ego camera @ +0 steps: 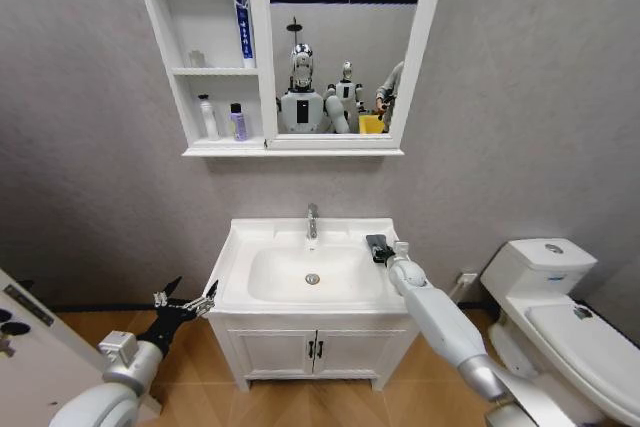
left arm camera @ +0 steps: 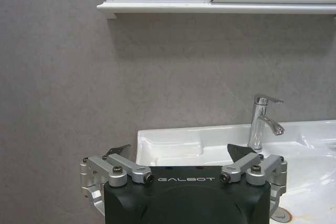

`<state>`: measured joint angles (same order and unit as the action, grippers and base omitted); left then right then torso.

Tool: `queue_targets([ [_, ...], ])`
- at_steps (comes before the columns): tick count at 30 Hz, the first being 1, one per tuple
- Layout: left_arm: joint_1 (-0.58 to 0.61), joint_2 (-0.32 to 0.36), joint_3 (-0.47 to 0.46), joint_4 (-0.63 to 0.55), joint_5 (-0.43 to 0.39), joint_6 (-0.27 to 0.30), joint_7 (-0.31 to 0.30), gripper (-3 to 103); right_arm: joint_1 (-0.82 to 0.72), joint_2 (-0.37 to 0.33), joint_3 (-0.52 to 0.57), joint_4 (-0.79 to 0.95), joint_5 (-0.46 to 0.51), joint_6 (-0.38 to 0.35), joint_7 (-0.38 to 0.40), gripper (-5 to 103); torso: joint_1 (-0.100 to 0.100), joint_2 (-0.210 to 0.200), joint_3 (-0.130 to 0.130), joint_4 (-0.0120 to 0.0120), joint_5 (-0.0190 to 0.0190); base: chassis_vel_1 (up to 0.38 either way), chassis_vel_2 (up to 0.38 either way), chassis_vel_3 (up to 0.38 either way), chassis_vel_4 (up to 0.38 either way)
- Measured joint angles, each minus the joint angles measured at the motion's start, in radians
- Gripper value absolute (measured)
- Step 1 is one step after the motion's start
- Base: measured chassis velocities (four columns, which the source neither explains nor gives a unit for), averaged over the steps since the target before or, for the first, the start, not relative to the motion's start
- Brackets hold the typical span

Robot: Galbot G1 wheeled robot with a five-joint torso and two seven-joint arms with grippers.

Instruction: Move facial cleanser and shampoo from washbasin to cabinet, then wipe washbasin with towel.

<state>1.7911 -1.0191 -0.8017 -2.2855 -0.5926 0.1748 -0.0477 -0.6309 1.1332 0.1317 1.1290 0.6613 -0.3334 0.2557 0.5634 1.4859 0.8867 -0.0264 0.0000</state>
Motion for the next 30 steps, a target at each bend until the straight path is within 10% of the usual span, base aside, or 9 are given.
queue_targets([
  [9, 0.0, 0.0, 0.0, 0.0, 0.0, 0.0, 0.0, 100, -0.037, -0.022, 0.001, 0.098, -0.063, 0.021, -0.028, 3, 0.0, 0.0, 0.0, 0.0, 0.0001, 0.0, 0.0, 0.0, 0.0],
  [17, 0.0, 0.0, 0.0, 0.0, 0.0, 0.0, 0.0, 100, -0.115, -0.002, -0.09, 0.345, -0.083, -0.017, 0.03, 3, 0.0, 0.0, 0.0, 0.0003, 0.0, 0.0, 0.0, 0.0, 0.0],
  [30, 0.0, 0.0, 0.0, 0.0, 0.0, 0.0, 0.0, 100, -0.154, 0.031, -0.173, 0.264, -0.114, -0.057, 0.135, 3, 0.0, 0.0, 0.0, 0.0, -0.0001, 0.0, 0.0, 0.0, 0.0],
])
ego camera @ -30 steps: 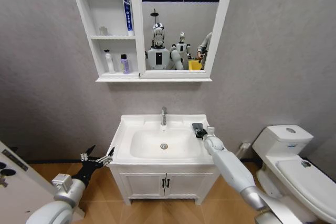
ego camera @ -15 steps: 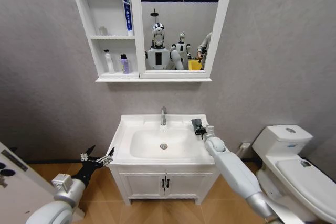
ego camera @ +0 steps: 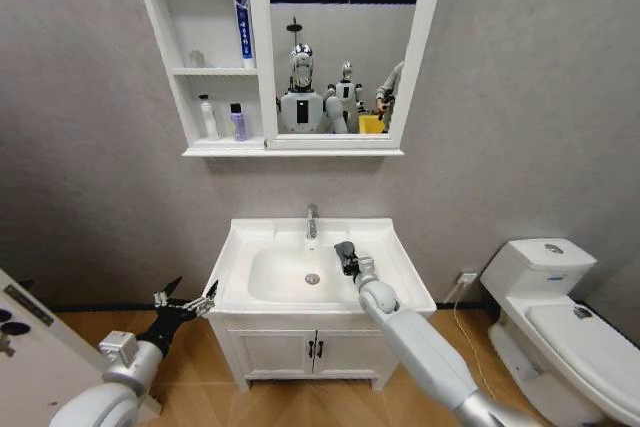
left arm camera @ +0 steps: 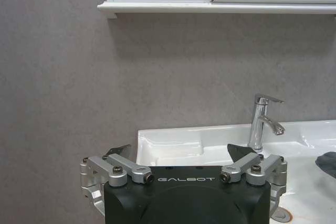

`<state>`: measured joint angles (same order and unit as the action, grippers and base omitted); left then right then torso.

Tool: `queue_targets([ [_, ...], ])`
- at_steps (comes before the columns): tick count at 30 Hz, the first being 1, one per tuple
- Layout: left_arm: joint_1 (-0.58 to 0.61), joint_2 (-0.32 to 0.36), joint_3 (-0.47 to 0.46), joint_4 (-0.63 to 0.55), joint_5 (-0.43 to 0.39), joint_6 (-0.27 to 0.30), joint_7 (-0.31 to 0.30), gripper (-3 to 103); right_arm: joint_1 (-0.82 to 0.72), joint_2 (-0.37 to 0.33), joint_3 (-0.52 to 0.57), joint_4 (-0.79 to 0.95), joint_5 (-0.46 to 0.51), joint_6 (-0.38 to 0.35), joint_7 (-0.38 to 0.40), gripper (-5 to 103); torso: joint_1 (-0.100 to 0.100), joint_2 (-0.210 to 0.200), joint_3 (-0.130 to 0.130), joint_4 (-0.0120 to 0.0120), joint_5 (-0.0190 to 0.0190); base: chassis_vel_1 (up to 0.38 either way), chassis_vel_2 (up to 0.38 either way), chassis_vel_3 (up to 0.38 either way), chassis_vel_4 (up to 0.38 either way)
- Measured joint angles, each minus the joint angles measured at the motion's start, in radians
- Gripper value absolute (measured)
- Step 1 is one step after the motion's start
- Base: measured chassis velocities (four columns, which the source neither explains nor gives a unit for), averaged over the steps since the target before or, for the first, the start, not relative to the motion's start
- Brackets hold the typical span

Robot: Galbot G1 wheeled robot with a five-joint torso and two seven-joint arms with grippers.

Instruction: Move facial cleanser and shampoo from washbasin to cabinet, then wipe washbasin with towel.

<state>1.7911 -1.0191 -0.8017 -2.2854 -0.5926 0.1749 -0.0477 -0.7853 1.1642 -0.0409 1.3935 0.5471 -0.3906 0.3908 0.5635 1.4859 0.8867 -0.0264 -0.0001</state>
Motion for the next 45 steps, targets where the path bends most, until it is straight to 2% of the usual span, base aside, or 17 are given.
queue_targets([
  [7, 0.0, 0.0, 0.0, 0.0, 0.0, 0.0, 0.0, 100, -0.013, -0.002, -0.017, -0.03, 0.046, -0.02, 0.063, 3, 0.0, 0.0, 0.0, -0.0002, 0.0, 0.0, 0.0, 0.0, 0.0],
  [15, 0.0, 0.0, 0.0, 0.0, 0.0, 0.0, 0.0, 100, 0.044, 0.062, -0.048, -0.141, 0.128, -0.025, 0.087, 3, 0.0, 0.0, 0.0, -0.0003, -0.0009, 0.0, 0.0, 0.0, 0.0],
  [19, 0.0, 0.0, 0.0, 0.0, 0.0, 0.0, 0.0, 100, 0.094, 0.103, -0.058, -0.222, 0.201, -0.028, 0.091, 3, 0.0, 0.0, 0.0, 0.0003, -0.0003, 0.0, 0.0, 0.0, 0.0],
  [22, 0.0, 0.0, 0.0, 0.0, 0.0, 0.0, 0.0, 100, 0.134, 0.151, -0.076, -0.28, 0.313, -0.048, 0.102, 3, 0.0, 0.0, 0.0, 0.0001, 0.0003, 0.0, 0.0, 0.0, 0.0],
  [23, 0.0, 0.0, 0.0, 0.0, 0.0, 0.0, 0.0, 100, 0.134, 0.151, -0.076, -0.28, 0.313, -0.048, 0.102, 3, 0.0, 0.0, 0.0, 0.0001, 0.0003, 0.0, 0.0, 0.0, 0.0],
  [25, 0.0, 0.0, 0.0, 0.0, 0.0, 0.0, 0.0, 100, 0.152, 0.169, -0.081, -0.286, 0.406, -0.073, 0.13, 3, 0.0, 0.0, 0.0, -0.0002, 0.0002, 0.0, 0.0, 0.0, 0.0],
  [26, 0.0, 0.0, 0.0, 0.0, 0.0, 0.0, 0.0, 100, 0.152, 0.169, -0.081, -0.286, 0.406, -0.073, 0.13, 3, 0.0, 0.0, 0.0, -0.0002, 0.0002, 0.0, 0.0, 0.0, 0.0],
  [29, 0.0, 0.0, 0.0, 0.0, 0.0, 0.0, 0.0, 100, 0.173, 0.191, -0.087, -0.29, 0.507, -0.098, 0.165, 3, 0.0, 0.0, 0.0, 0.0, 0.0002, 0.0, 0.0, 0.0, 0.0],
  [32, 0.0, 0.0, 0.0, 0.0, 0.0, 0.0, 0.0, 100, 0.192, 0.208, -0.089, -0.305, 0.555, -0.105, 0.168, 3, 0.0, 0.0, 0.0, -0.0001, 0.0001, 0.0, 0.0, 0.0, 0.0],
  [37, 0.0, 0.0, 0.0, 0.0, 0.0, 0.0, 0.0, 100, 0.237, 0.261, -0.089, -0.372, 0.642, -0.115, 0.162, 3, 0.0, 0.0, 0.0, 0.0, 0.0001, 0.0, 0.0, 0.0, 0.0],
  [41, 0.0, 0.0, 0.0, 0.0, 0.0, 0.0, 0.0, 100, 0.259, 0.295, -0.088, -0.412, 0.659, -0.118, 0.147, 3, 0.0, 0.0, 0.0, -0.0001, -0.0001, 0.0, 0.0, 0.0, 0.0],
  [43, 0.0, 0.0, 0.0, 0.0, 0.0, 0.0, 0.0, 100, 0.274, 0.323, -0.088, -0.437, 0.662, -0.118, 0.128, 3, 0.0, 0.0, 0.0, 0.0, 0.0, 0.0, 0.0, 0.0, 0.0],
  [45, 0.0, 0.0, 0.0, 0.0, 0.0, 0.0, 0.0, 100, 0.294, 0.368, -0.092, -0.48, 0.615, -0.101, 0.052, 3, 0.0, 0.0, 0.0, 0.0001, -0.0001, 0.0, 0.0, 0.0, 0.0],
])
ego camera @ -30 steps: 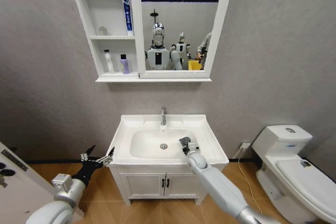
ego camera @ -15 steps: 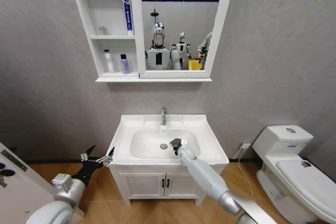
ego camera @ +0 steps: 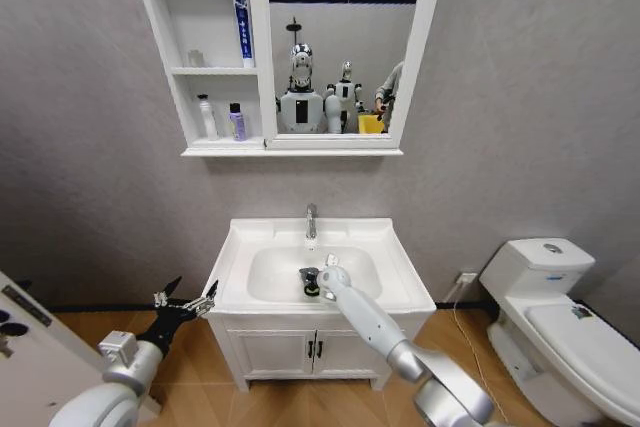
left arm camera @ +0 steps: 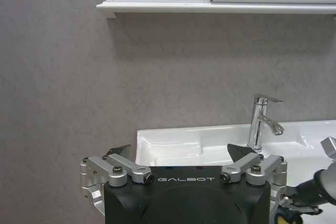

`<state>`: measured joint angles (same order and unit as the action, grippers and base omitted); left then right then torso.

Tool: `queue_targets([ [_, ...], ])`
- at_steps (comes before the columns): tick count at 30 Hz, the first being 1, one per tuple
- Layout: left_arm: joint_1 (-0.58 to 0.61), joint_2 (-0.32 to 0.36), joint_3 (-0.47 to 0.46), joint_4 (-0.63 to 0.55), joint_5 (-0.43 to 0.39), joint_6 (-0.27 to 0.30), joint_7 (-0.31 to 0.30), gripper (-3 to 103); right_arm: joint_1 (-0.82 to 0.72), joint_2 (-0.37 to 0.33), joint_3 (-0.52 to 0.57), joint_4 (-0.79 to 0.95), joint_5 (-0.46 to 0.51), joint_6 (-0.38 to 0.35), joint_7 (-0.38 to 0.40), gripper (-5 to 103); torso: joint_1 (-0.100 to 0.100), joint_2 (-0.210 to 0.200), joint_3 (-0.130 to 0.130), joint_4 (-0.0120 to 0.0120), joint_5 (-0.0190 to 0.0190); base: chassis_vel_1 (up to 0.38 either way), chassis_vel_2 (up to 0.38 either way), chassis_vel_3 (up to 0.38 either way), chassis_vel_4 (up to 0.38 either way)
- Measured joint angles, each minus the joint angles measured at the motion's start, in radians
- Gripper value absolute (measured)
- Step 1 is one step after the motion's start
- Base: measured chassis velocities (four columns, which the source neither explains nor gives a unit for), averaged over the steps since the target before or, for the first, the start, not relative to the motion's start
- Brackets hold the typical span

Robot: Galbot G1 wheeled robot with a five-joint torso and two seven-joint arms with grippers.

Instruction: Move facial cleanser and shampoo from washbasin to cabinet, then wipe washbasin with towel.

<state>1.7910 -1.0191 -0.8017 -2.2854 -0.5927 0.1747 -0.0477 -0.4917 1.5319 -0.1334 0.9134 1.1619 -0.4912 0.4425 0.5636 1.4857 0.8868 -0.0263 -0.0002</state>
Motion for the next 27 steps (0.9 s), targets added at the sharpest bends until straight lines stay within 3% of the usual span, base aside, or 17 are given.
queue_targets([
  [1, 0.0, 0.0, 0.0, 0.0, 0.0, 0.0, 0.0, 100, 0.006, 0.021, 0.0, -0.015, -0.046, 0.016, -0.063, 3, 0.0, 0.0, 0.0, 0.0001, 0.0001, 0.0, 0.0, 0.0, 0.0],
  [4, 0.0, 0.0, 0.0, 0.0, 0.0, 0.0, 0.0, 100, 0.011, 0.041, -0.008, -0.013, -0.08, 0.029, -0.127, 3, 0.0, 0.0, 0.0, 0.0002, 0.0001, 0.0, 0.0, 0.0, 0.0],
  [8, 0.0, 0.0, 0.0, 0.0, 0.0, 0.0, 0.0, 100, 0.012, 0.049, -0.021, -0.039, -0.12, 0.039, -0.157, 3, 0.0, 0.0, 0.0, 0.0002, 0.0001, 0.0, 0.0, 0.0, 0.0],
  [14, 0.0, 0.0, 0.0, 0.0, 0.0, 0.0, 0.0, 100, -0.002, 0.015, 0.0, -0.081, -0.179, 0.045, -0.12, 3, 0.0, 0.0, 0.0, 0.0001, 0.0004, 0.0, 0.0, 0.0, 0.0],
  [17, 0.0, 0.0, 0.0, 0.0, 0.0, 0.0, 0.0, 100, -0.028, -0.072, 0.004, -0.034, -0.184, 0.04, -0.098, 3, 0.0, 0.0, 0.0, -0.0006, 0.0004, 0.0, 0.0, 0.0, 0.0],
  [21, 0.0, 0.0, 0.0, 0.0, 0.0, 0.0, 0.0, 100, -0.051, -0.135, 0.023, 0.016, -0.171, 0.024, -0.071, 3, 0.0, 0.0, 0.0, -0.0003, 0.0004, 0.0, 0.0, 0.0, 0.0],
  [27, 0.0, 0.0, 0.0, 0.0, 0.0, 0.0, 0.0, 100, -0.038, -0.136, 0.035, -0.02, -0.153, 0.021, -0.081, 3, 0.0, 0.0, 0.0, -0.0004, 0.0001, 0.0, 0.0, 0.0, 0.0],
])
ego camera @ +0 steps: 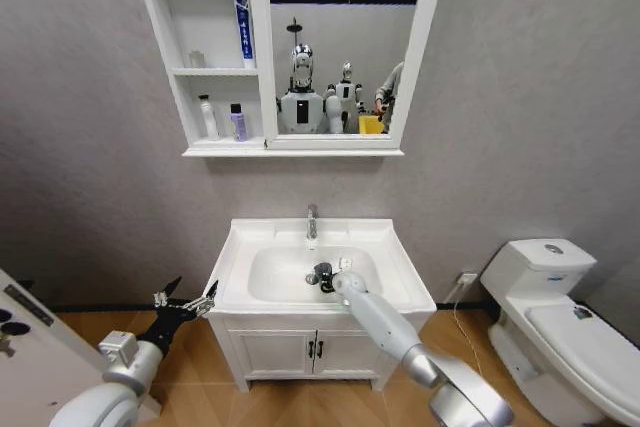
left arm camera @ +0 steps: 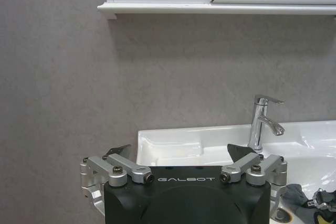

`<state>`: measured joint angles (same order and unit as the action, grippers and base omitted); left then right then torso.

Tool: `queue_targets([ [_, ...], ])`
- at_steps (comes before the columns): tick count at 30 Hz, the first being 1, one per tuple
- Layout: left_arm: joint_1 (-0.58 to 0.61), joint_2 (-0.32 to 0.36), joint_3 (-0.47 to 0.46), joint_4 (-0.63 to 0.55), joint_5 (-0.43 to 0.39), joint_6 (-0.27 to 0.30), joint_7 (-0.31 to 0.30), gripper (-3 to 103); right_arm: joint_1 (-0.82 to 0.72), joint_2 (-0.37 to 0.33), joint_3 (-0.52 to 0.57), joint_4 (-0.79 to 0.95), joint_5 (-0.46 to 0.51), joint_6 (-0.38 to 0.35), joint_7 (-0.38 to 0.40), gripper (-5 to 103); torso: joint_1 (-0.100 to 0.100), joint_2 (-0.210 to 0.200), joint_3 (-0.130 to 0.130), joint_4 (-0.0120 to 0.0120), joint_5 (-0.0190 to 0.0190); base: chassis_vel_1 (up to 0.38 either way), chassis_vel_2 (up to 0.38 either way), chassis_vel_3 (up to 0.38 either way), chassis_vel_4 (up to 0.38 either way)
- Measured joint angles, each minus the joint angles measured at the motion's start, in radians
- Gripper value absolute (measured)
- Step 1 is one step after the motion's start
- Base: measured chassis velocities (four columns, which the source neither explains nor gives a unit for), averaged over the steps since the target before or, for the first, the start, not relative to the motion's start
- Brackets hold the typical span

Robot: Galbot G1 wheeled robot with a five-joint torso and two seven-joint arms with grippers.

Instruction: Move facial cleanser and shampoo from washbasin to cabinet, then wipe washbasin with towel.

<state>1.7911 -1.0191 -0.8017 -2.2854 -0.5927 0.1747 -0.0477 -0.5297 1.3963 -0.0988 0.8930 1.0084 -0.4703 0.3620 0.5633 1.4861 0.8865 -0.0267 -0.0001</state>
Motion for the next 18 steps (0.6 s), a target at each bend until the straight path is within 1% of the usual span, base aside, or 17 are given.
queue_targets([
  [1, 0.0, 0.0, 0.0, 0.0, 0.0, 0.0, 0.0, 100, 0.0, 0.0, 0.0, 0.0, 0.0, 0.0, 0.0, 3, 0.0, 0.0, 0.0, 0.0, 0.0, 0.0, 0.0, 0.0, 0.0],
  [3, 0.0, 0.0, 0.0, 0.0, 0.0, 0.0, 0.0, 100, 0.024, 0.035, -0.001, -0.047, 0.008, 0.002, -0.013, 3, 0.0, 0.0, 0.0, -0.0003, -0.0004, 0.0, 0.0, 0.0, 0.0],
  [4, 0.0, 0.0, 0.0, 0.0, 0.0, 0.0, 0.0, 100, 0.034, 0.054, -0.005, -0.065, 0.015, 0.002, -0.019, 3, 0.0, 0.0, 0.0, -0.0002, -0.0002, 0.0, 0.0, 0.0, 0.0],
  [5, 0.0, 0.0, 0.0, 0.0, 0.0, 0.0, 0.0, 100, 0.034, 0.054, -0.005, -0.065, 0.015, 0.002, -0.019, 3, 0.0, 0.0, 0.0, -0.0002, -0.0002, 0.0, 0.0, 0.0, 0.0],
  [7, 0.0, 0.0, 0.0, 0.0, 0.0, 0.0, 0.0, 100, 0.049, 0.091, -0.019, -0.093, 0.028, 0.002, -0.028, 3, 0.0, 0.0, 0.0, 0.0004, 0.0, 0.0, 0.0, 0.0, 0.0],
  [8, 0.0, 0.0, 0.0, 0.0, 0.0, 0.0, 0.0, 100, 0.049, 0.091, -0.019, -0.093, 0.028, 0.002, -0.028, 3, 0.0, 0.0, 0.0, 0.0004, 0.0, 0.0, 0.0, 0.0, 0.0],
  [10, 0.0, 0.0, 0.0, 0.0, 0.0, 0.0, 0.0, 100, 0.048, 0.118, -0.039, -0.088, 0.04, 0.002, -0.033, 3, 0.0, 0.0, 0.0, 0.0004, -0.0001, 0.0, 0.0, 0.0, 0.0],
  [14, 0.0, 0.0, 0.0, 0.0, 0.0, 0.0, 0.0, 100, 0.036, 0.143, -0.046, -0.074, 0.049, 0.002, -0.047, 3, 0.0, 0.0, 0.0, 0.0005, 0.0001, 0.0, 0.0, 0.0, 0.0],
  [16, 0.0, 0.0, 0.0, 0.0, 0.0, 0.0, 0.0, 100, 0.034, 0.144, -0.046, -0.074, 0.044, 0.003, -0.049, 3, 0.0, 0.0, 0.0, 0.0006, 0.0001, 0.0, 0.0, 0.0, 0.0],
  [18, 0.0, 0.0, 0.0, 0.0, 0.0, 0.0, 0.0, 100, 0.032, 0.126, -0.044, -0.074, 0.034, 0.008, -0.046, 3, 0.0, 0.0, 0.0, 0.0009, 0.0006, 0.0, 0.0, 0.0, 0.0],
])
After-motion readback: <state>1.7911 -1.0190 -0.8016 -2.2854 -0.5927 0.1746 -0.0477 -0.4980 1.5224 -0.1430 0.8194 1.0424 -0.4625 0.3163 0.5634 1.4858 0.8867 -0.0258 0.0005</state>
